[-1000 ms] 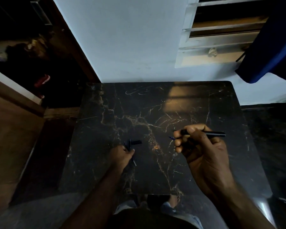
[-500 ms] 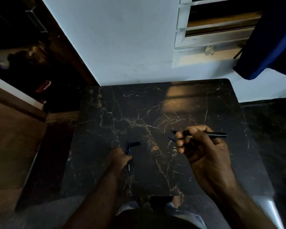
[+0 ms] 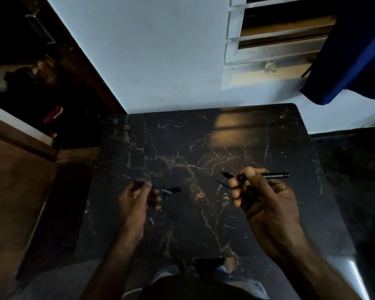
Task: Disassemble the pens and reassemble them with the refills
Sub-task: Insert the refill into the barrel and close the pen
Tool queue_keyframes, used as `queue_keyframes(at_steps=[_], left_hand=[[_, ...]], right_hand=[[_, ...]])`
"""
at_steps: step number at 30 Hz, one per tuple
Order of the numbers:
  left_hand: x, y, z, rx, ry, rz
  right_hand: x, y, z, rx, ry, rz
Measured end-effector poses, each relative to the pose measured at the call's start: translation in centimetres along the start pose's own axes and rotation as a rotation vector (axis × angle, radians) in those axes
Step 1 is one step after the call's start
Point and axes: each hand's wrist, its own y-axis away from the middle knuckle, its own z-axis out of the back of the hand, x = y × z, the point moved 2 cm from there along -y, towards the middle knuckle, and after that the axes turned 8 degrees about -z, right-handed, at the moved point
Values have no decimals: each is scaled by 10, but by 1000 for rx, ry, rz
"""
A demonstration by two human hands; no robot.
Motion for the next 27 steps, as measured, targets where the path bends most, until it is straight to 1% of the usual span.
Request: queue_keyframes(at_steps=[1, 3, 5, 7, 10, 14, 22, 27], left_hand=[[-19, 10, -3, 17, 133, -48], [-57, 28, -15, 97, 305, -138], [-88, 42, -27, 178, 409, -218], [-107, 50, -36, 189, 473, -271], [-122, 52, -38, 164, 501, -330], [-129, 53, -34, 199, 493, -412], [-133, 59, -39, 238, 510, -413], [-134, 54, -35, 252, 564, -409]], right_hand=[[-3, 0, -4, 3, 4, -23], [-7, -1, -15, 8, 18, -53], [-11, -3, -28, 33, 18, -55], [-12, -4, -41, 80, -11, -31], [-8, -2, -55, 138, -43, 12], [0, 4, -64, 163, -16, 69], [2, 14, -71, 139, 2, 140], [5, 19, -74, 132, -21, 174]])
